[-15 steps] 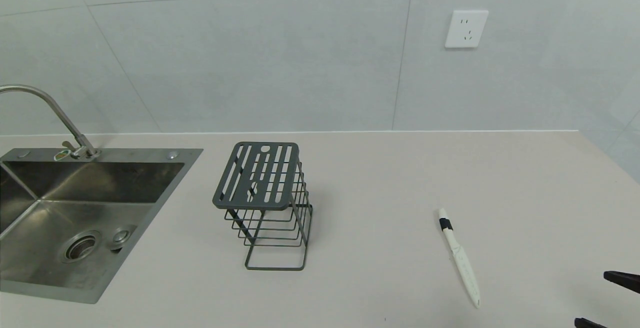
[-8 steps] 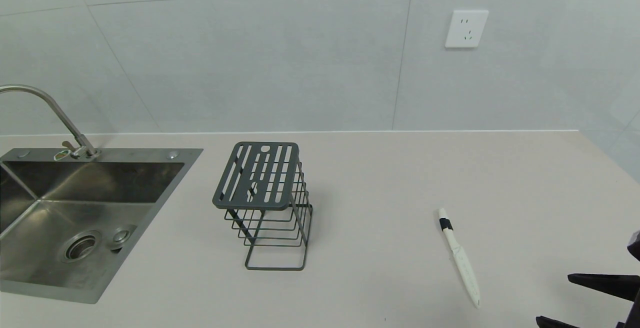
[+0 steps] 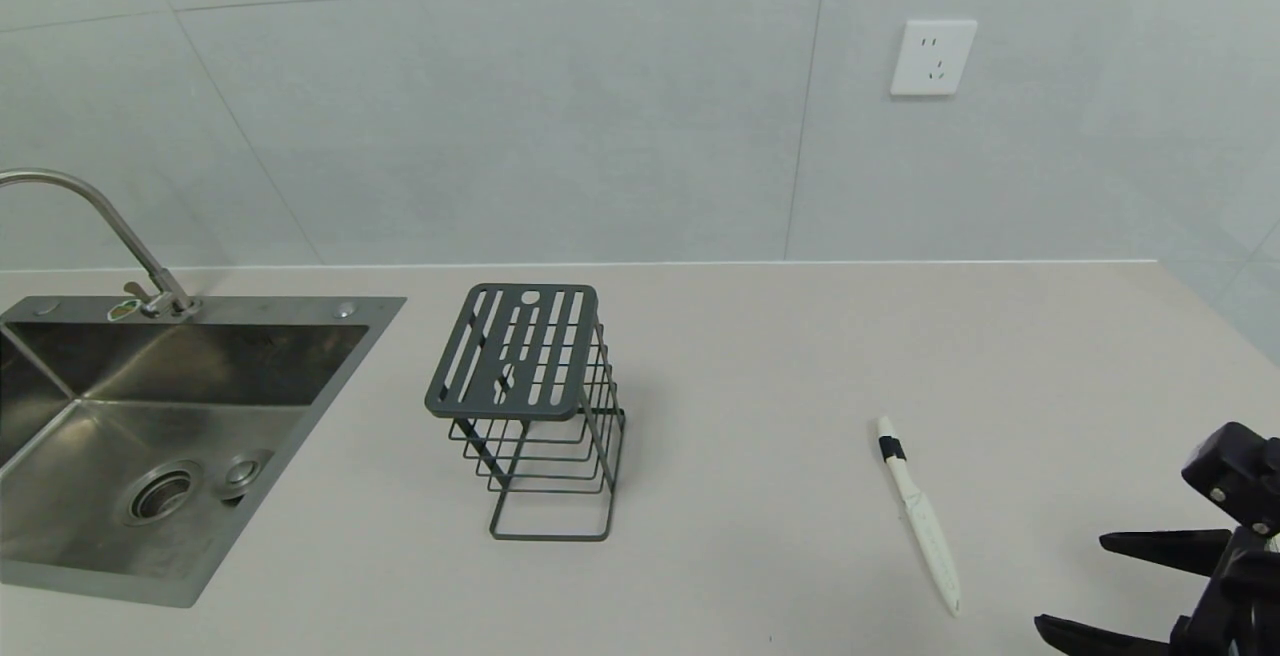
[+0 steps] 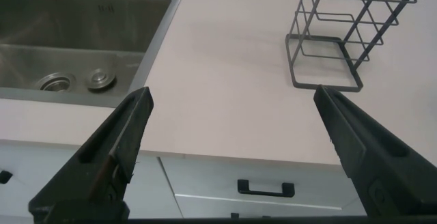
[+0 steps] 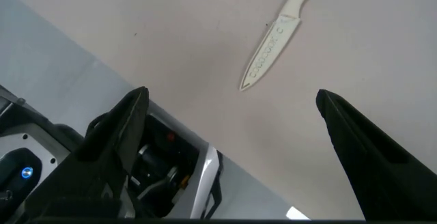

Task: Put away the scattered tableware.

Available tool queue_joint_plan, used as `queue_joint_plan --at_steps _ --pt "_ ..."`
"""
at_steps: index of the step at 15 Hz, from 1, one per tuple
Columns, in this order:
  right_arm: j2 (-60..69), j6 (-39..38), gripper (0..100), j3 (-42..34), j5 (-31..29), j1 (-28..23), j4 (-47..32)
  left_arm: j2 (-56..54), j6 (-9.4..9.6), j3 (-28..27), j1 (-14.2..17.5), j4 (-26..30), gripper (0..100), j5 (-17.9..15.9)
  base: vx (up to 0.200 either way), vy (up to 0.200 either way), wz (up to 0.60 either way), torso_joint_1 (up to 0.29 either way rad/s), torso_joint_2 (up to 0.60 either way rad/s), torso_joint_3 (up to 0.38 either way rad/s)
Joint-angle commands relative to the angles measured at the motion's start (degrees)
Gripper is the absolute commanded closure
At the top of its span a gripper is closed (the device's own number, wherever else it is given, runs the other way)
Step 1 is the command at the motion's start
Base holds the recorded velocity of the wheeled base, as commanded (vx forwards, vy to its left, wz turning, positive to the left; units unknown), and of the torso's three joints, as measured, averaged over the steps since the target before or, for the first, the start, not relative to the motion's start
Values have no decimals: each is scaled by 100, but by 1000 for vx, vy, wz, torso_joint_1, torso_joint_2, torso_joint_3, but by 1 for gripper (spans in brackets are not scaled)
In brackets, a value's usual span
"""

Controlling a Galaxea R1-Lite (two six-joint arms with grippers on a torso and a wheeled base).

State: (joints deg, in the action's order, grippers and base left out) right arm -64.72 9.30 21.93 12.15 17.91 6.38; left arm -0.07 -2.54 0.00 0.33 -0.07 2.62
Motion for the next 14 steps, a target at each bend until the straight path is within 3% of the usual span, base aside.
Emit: queue_joint_plan --at_steps 1,8,14 --pt "-313 19 0 -22 -161 11 13 7 -1 0 2 -1 0 2 0 0 0 0 0 0" --pt "-1131 -7 0 312 -794 292 145 7 -1 0 2 -1 0 2 0 0 0 0 0 0" --pt "-2326 -306 0 716 -1075 345 1041 7 -1 0 2 -1 0 2 0 0 0 0 0 0"
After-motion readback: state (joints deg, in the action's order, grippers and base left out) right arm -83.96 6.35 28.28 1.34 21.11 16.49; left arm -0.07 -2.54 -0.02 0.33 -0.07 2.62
